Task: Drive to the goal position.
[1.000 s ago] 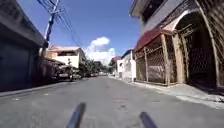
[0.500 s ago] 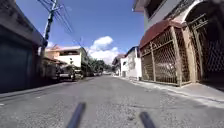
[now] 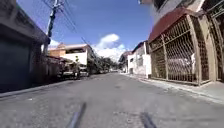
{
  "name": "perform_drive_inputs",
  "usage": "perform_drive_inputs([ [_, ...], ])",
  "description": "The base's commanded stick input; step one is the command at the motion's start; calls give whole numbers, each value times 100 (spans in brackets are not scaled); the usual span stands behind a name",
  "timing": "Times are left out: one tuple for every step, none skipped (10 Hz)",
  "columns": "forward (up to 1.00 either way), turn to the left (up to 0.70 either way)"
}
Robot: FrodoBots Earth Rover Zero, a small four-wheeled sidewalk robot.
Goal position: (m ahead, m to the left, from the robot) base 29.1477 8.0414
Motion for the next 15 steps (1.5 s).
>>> perform_drive_inputs([
  [100, 21],
  [100, 22],
  [100, 22],
  [100, 21],
  [100, 20],
  [100, 20],
  [100, 20],
  [100, 20],
  [100, 22],
  [100, 14],
  [100, 4],
  [100, 0],
  [100, 0],
  [100, -11],
  [100, -24],
])
